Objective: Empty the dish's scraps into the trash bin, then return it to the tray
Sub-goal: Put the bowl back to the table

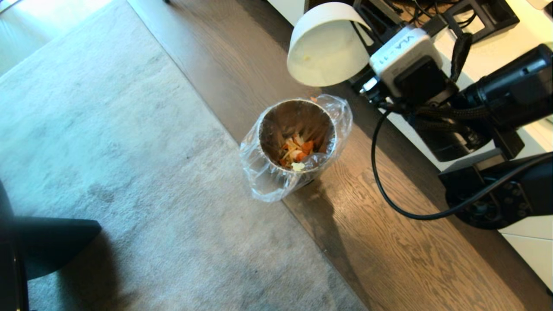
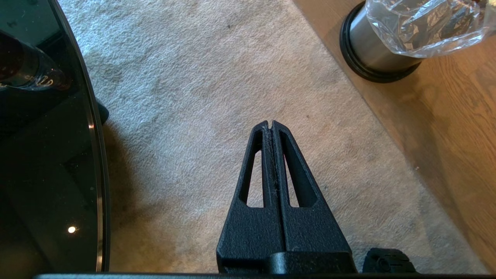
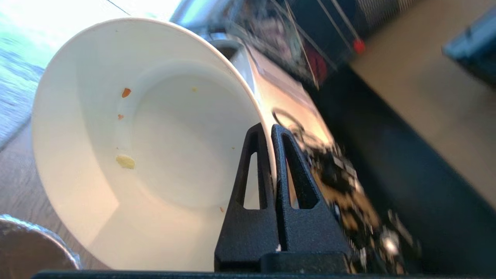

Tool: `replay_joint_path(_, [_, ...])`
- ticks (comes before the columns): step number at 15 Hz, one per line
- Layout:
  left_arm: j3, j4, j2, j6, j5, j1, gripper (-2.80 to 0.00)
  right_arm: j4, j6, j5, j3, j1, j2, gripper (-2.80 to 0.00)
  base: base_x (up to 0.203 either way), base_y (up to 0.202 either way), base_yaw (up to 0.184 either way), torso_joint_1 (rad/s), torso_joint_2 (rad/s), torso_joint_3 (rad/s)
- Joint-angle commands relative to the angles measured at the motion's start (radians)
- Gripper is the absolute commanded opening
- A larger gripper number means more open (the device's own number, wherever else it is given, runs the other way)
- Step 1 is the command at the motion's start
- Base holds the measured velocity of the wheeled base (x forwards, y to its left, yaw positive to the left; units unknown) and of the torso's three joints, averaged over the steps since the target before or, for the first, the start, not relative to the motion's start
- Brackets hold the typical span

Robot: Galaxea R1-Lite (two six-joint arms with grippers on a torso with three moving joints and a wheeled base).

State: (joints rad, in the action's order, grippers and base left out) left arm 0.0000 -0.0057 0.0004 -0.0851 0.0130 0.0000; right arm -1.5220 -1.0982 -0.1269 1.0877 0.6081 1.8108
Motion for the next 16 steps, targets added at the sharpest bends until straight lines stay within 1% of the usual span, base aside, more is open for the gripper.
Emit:
replay_joint_path(1, [0.000, 0.000, 0.000, -0.001, 0.001, 0.000, -2.80, -0.036, 0.028, 0.130, -0.035, 0.001, -0.030, -2.80, 0.000, 0.000, 0.000, 0.000, 0.00, 0.000])
replay_joint_path(3, [0.000, 0.000, 0.000, -0.001, 0.001, 0.000, -2.80, -0.028, 0.063, 0.201, -0.090, 0.000, -0.081, -2.80, 0.000, 0.000, 0.000, 0.000, 0.00, 0.000])
replay_joint_path(6, [0.000, 0.000, 0.000, -0.001, 0.001, 0.000, -2.80, 0.015, 0.110, 0.248, -0.184, 0.000, -0.169, -2.80, 0.000, 0.000, 0.000, 0.000, 0.00, 0.000])
replay_joint_path(8, [0.000, 0.000, 0.000, -0.001, 0.001, 0.000, -2.80, 0.045, 0.131, 0.263, -0.252, -0.001, -0.243, -2.80, 0.000, 0.000, 0.000, 0.000, 0.00, 0.000])
replay_joint_path(11, [0.000, 0.000, 0.000, -0.001, 0.001, 0.000, -2.80, 0.101, 0.188, 0.300, -0.397, -0.001, -0.370, -2.80, 0.000, 0.000, 0.000, 0.000, 0.00, 0.000])
replay_joint_path(14, [0.000, 0.000, 0.000, -0.001, 0.001, 0.000, -2.80, 0.232, 0.254, 0.338, -0.493, -0.002, -0.516, -2.80, 0.000, 0.000, 0.000, 0.000, 0.00, 0.000])
replay_joint_path(16, [0.000, 0.000, 0.000, -0.001, 0.001, 0.000, -2.80, 0.314, 0.272, 0.343, -0.561, -0.002, -0.598, -2.80, 0.000, 0.000, 0.000, 0.000, 0.00, 0.000])
